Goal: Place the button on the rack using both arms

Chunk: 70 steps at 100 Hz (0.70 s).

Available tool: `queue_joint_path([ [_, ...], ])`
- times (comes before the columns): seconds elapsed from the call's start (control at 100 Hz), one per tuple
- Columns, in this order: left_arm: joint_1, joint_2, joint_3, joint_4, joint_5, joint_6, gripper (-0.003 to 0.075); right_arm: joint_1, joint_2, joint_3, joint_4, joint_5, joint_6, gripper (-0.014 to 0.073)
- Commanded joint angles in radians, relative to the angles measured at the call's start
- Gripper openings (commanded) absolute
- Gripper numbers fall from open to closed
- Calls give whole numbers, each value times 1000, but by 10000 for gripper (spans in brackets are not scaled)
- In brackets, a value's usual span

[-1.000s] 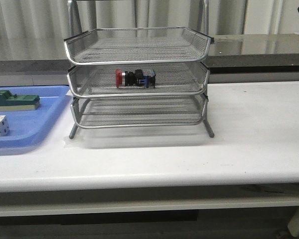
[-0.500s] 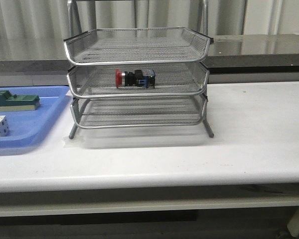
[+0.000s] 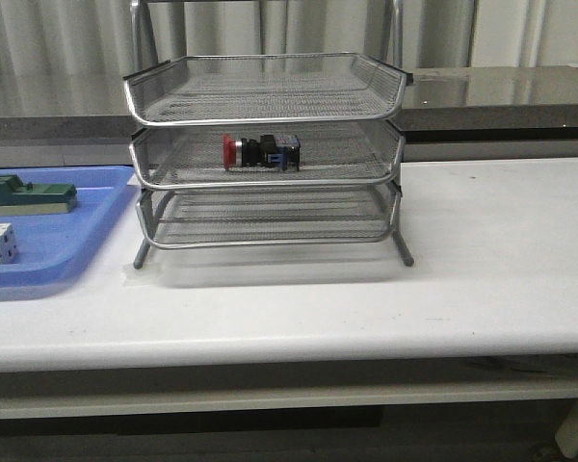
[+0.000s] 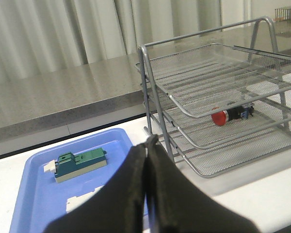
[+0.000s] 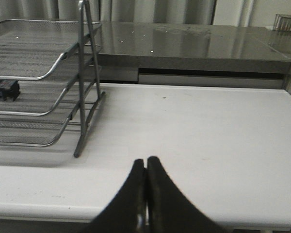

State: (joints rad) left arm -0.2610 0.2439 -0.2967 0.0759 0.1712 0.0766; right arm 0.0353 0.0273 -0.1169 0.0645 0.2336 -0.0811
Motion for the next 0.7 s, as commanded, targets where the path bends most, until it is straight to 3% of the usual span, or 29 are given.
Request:
queue_joint_path([
  [0.0,4,8,-28,-2,-88,-10,-21,-29,-55,10,-4,-95,10,-60],
  [0.32,4,10,-28,-2,-88,-10,-21,-54,-53,127,-2,-240,24,-60],
  [0.69,4,10,-28,-2,-88,-10,-21,-54,-53,126,-3,-239,26,-60],
])
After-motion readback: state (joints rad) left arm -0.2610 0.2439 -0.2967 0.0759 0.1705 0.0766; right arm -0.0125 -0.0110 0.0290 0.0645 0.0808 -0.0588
